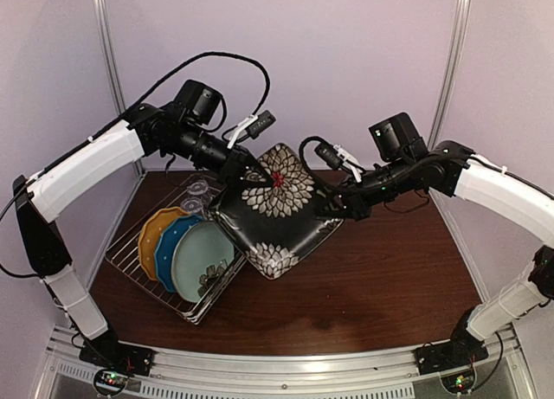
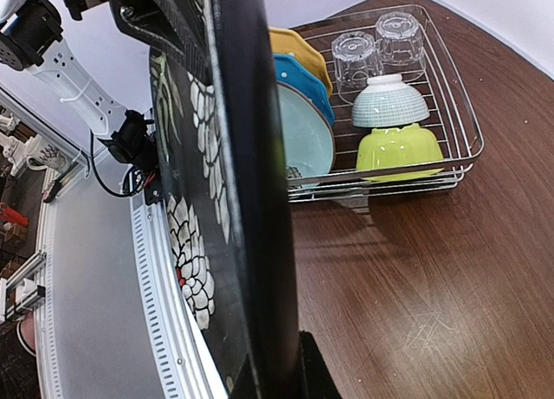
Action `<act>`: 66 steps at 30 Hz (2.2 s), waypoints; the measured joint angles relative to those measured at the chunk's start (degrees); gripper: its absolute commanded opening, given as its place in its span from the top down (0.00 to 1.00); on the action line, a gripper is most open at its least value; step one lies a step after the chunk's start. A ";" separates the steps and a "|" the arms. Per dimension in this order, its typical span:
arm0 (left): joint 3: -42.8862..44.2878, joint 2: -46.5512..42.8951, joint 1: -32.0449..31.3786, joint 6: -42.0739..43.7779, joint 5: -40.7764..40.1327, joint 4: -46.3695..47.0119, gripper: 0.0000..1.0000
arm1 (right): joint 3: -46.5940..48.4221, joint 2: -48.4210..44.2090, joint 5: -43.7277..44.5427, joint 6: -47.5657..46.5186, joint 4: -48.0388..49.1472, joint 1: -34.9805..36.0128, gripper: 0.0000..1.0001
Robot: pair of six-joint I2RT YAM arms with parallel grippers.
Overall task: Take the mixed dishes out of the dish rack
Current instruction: Pass from the left arm to the right, then place the plate at the center of the board.
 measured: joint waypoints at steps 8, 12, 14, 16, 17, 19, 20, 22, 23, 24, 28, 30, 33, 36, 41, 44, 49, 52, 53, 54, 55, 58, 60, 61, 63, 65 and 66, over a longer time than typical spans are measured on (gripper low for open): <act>0.81 -1.07 -0.07 0.63 -1.31 2.86 0.16 | -0.37 0.31 0.42 1.40 -2.78 -0.85 1.00; 0.81 -3.23 -0.04 0.37 -3.61 3.78 0.03 | -2.05 0.26 -0.85 3.45 -1.44 -2.95 1.00; 0.81 -4.37 0.24 0.33 -4.61 4.39 0.03 | -3.58 0.15 -1.90 4.96 0.22 -4.68 1.00; 0.68 -5.42 0.70 0.11 -5.18 4.96 0.03 | -5.46 -0.17 -3.10 6.56 2.14 -6.73 1.00; 0.46 -6.08 1.09 -0.13 -5.44 5.51 0.03 | -6.36 -0.37 -3.58 7.41 2.89 -7.87 1.00; -0.11 -7.17 1.86 -0.63 -6.01 6.58 0.02 | -8.04 -0.87 -5.16 9.01 4.28 -10.47 1.00; -0.52 -7.72 2.29 -1.07 -6.27 7.08 0.03 | -8.72 -1.18 -5.75 9.62 4.94 -11.72 1.00; -1.46 -8.90 3.19 -1.68 -7.23 8.11 0.03 | -10.14 -1.97 -6.80 11.15 6.38 -14.71 1.00; -1.86 -9.38 3.50 -1.97 -7.61 8.55 0.03 | -10.64 -2.34 -7.04 11.85 6.88 -16.13 1.00; -2.40 -9.88 3.82 -2.29 -8.02 9.16 0.02 | -10.97 -2.62 -7.19 12.37 7.43 -17.49 1.00; -4.76 -11.32 4.70 -3.85 -8.76 10.99 0.03 | -11.43 -3.21 -7.21 13.25 8.61 -22.73 1.00; -5.70 -11.50 4.79 -4.46 -8.81 11.91 0.02 | -11.41 -3.21 -7.06 13.20 8.63 -25.14 1.00; -6.51 -11.50 4.81 -5.27 -8.85 12.41 0.03 | -10.91 -2.67 -6.19 12.76 7.65 -28.26 1.00; -6.91 -11.50 5.07 -6.21 -8.83 12.92 0.02 | -8.24 -0.07 -5.25 11.80 5.42 -31.15 1.00; -8.11 -11.98 6.73 -8.02 -9.01 14.49 0.02 | -5.33 5.53 -4.85 11.23 5.09 -35.15 1.00; -9.79 -12.81 7.63 -8.96 -9.44 15.23 0.02 | -4.85 9.20 -4.68 11.26 4.92 -36.54 1.00; -12.11 -13.77 8.50 -10.21 -9.40 17.35 0.03 | -4.72 14.75 -4.61 12.20 5.44 -36.94 1.00; -13.00 -13.84 8.52 -11.10 -8.98 18.53 0.03 | -4.72 17.49 -4.90 13.44 7.52 -36.85 1.00; -13.35 -13.84 8.55 -11.28 -8.79 19.06 0.03 | -4.72 18.34 -5.07 13.79 8.28 -36.85 1.00; -13.75 -13.88 8.55 -11.52 -8.61 19.63 0.03 | -4.72 19.30 -5.27 14.19 9.14 -36.85 1.00; -14.21 -13.92 8.52 -11.78 -8.44 20.13 0.03 | -4.70 20.06 -5.35 14.43 9.70 -36.85 1.00; -15.72 -14.05 8.52 -12.44 -8.20 21.38 0.03 | -4.61 22.71 -5.79 14.97 11.10 -36.85 1.00; -17.00 -14.21 8.52 -12.96 -8.07 22.23 0.02 | -4.61 24.26 -6.10 15.43 11.96 -36.85 1.00; -17.64 -14.32 8.52 -13.25 -8.02 22.60 0.03 | -4.61 24.74 -6.12 15.72 12.22 -36.85 1.00; -19.47 -14.93 8.55 -13.90 -7.93 23.65 0.03 | -4.61 25.64 -6.25 16.37 13.16 -36.85 1.00; -20.85 -15.52 8.52 -14.29 -7.89 24.26 0.02 | -4.61 26.32 -6.51 16.72 14.08 -36.85 1.00; -21.29 -15.76 8.52 -14.40 -7.89 24.39 0.03 | -4.57 26.62 -6.58 16.83 14.40 -36.85 1.00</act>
